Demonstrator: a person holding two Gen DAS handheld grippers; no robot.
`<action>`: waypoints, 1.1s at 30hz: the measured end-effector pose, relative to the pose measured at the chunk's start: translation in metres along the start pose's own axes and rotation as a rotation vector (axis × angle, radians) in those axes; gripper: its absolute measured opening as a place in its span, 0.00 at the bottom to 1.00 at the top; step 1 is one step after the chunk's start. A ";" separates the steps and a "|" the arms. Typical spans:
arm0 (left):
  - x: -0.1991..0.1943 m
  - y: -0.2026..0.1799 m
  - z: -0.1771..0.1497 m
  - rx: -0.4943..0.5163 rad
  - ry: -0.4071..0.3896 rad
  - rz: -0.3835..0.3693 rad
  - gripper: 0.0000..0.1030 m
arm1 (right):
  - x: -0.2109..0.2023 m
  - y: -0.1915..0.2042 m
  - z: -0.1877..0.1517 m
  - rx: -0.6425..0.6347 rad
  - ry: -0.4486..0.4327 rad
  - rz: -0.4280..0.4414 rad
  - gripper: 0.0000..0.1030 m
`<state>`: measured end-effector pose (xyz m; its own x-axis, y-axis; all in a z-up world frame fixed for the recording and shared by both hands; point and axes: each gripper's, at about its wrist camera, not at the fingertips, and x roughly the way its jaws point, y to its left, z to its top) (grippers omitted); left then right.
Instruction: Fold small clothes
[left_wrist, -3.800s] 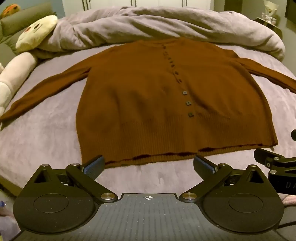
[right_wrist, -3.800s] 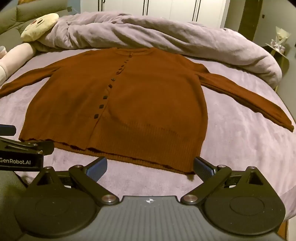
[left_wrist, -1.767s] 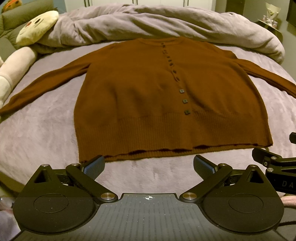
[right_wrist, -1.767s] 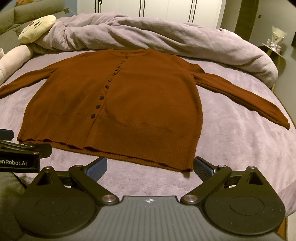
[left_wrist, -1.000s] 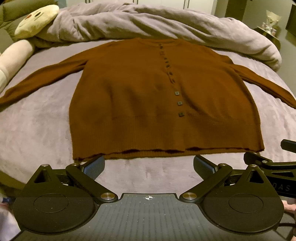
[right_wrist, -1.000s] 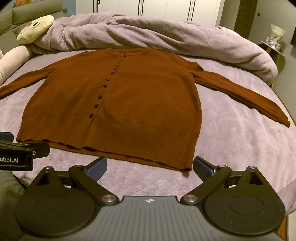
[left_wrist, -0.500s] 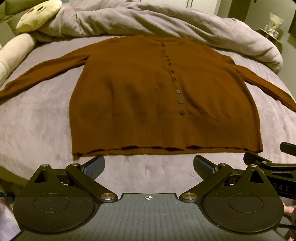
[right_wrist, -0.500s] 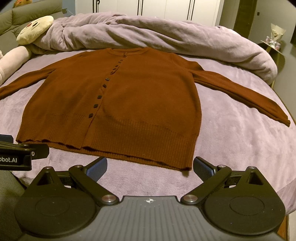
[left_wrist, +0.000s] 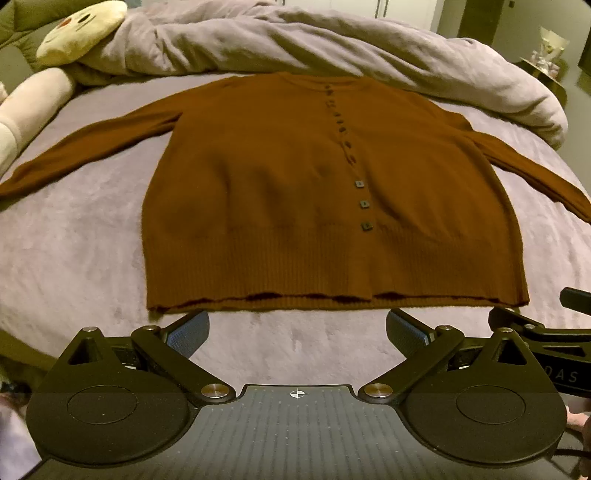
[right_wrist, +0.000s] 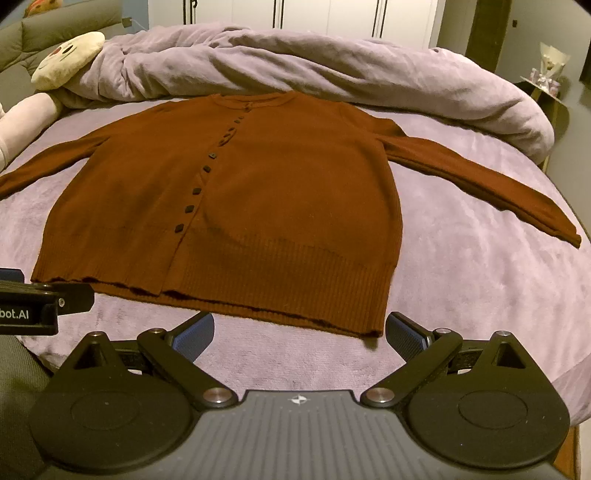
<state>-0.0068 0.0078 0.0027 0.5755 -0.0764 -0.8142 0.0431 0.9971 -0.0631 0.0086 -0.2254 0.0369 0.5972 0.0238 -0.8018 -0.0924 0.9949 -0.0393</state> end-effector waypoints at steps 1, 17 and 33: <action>0.000 0.000 0.000 0.000 0.000 -0.001 1.00 | 0.000 0.000 0.000 0.001 0.001 0.001 0.96; 0.001 0.001 0.001 0.000 -0.001 0.004 1.00 | 0.004 -0.003 -0.001 0.017 0.010 0.013 0.96; 0.015 -0.005 0.004 0.001 0.021 0.011 1.00 | 0.020 -0.027 -0.005 0.119 0.032 0.097 0.96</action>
<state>0.0045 0.0020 -0.0071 0.5588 -0.0649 -0.8267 0.0378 0.9979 -0.0529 0.0191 -0.2519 0.0186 0.5637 0.1195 -0.8173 -0.0528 0.9927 0.1087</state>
